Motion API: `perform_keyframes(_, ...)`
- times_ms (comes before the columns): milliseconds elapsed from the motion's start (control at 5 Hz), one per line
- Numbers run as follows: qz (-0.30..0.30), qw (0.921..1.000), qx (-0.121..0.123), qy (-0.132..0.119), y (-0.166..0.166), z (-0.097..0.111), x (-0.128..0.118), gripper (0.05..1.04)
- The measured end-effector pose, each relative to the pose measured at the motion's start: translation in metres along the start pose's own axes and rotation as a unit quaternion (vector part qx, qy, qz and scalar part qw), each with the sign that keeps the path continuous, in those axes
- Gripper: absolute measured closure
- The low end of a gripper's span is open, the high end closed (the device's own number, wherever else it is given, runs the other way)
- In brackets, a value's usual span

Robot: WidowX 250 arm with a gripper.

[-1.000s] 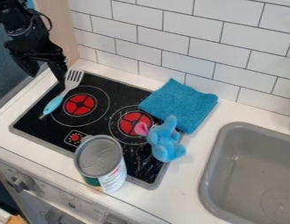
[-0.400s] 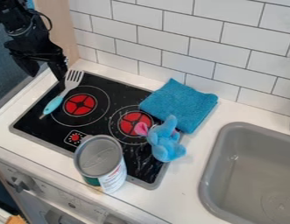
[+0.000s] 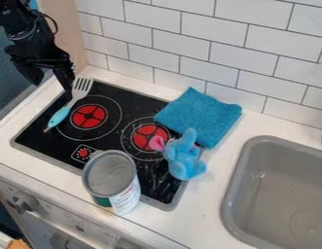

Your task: Rotate the spatula 45 degree

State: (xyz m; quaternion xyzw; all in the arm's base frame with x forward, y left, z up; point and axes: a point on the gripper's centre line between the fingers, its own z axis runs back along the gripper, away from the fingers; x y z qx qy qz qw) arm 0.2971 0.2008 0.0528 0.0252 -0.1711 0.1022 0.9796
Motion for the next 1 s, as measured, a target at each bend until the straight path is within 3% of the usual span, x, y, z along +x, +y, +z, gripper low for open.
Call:
perform_keyframes(400, 0.002, 1.0000, -0.003, -0.002, -0.001, 0.000, 0.001, 0.084)
perform_keyframes(800, 0.026, 0.9985, -0.024, -0.042, 0.000, 0.015, 0.006, 0.084)
perform_keyframes(1000, 0.022, 0.9985, -0.031, -0.039, -0.003, 0.014, 0.002, 0.084)
